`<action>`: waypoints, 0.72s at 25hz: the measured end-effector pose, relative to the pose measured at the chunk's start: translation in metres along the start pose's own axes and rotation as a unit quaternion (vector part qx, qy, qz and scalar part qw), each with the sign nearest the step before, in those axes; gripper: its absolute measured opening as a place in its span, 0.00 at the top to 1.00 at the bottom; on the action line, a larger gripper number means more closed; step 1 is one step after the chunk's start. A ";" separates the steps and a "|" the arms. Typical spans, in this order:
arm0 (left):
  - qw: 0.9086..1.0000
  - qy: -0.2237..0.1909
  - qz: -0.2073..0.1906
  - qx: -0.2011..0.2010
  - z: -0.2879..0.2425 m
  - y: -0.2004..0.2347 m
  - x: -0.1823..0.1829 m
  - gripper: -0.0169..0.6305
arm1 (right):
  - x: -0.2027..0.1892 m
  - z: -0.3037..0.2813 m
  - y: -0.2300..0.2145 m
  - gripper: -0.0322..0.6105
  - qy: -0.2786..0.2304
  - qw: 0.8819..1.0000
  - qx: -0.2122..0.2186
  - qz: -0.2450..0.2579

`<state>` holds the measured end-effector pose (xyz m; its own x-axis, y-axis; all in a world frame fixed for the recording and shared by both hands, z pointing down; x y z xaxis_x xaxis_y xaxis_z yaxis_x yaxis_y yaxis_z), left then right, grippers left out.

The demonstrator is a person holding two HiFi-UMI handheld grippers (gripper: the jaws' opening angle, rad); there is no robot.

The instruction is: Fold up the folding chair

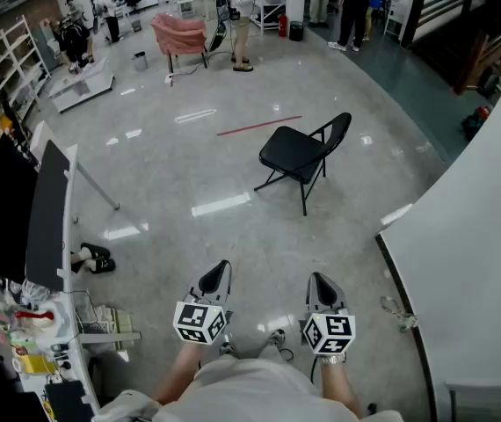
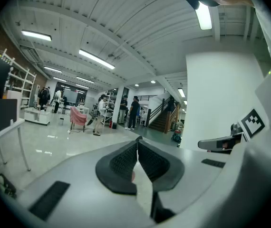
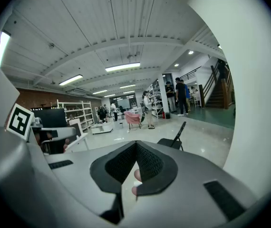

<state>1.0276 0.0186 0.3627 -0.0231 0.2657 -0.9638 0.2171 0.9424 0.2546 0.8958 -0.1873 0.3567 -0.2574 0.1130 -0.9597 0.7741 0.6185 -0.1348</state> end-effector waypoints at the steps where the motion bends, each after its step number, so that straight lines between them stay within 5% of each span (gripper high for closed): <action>1: 1.000 -0.004 -0.002 0.002 0.012 0.027 0.008 0.95 | 0.003 -0.009 0.030 0.94 -0.017 1.000 0.005 -0.010; 4: 1.000 -0.011 -0.001 0.009 0.044 0.095 0.024 0.94 | 0.006 -0.027 0.106 0.94 -0.045 0.999 0.016 -0.023; 8: 1.000 -0.012 0.000 0.002 0.083 0.126 0.027 0.95 | -0.007 -0.020 0.163 0.94 -0.037 0.999 0.019 -0.002; 18: 0.999 -0.020 -0.015 -0.026 0.108 0.115 0.040 0.95 | -0.003 0.000 0.190 0.94 -0.058 0.998 0.021 -0.003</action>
<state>1.1574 0.1152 0.3446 0.0110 0.2289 -0.9734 0.1656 0.9596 0.2275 1.0440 -0.0699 0.3343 -0.1951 0.0165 -0.9806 0.7973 0.5849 -0.1488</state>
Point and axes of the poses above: the fingertips, and each gripper's own axes: z backward along the fingers, y to its left, x out of its top, the point moved 4 cm from there along z, backward along the fingers, and after that the axes turned 6 degrees about -y, right-handed, at the moved point
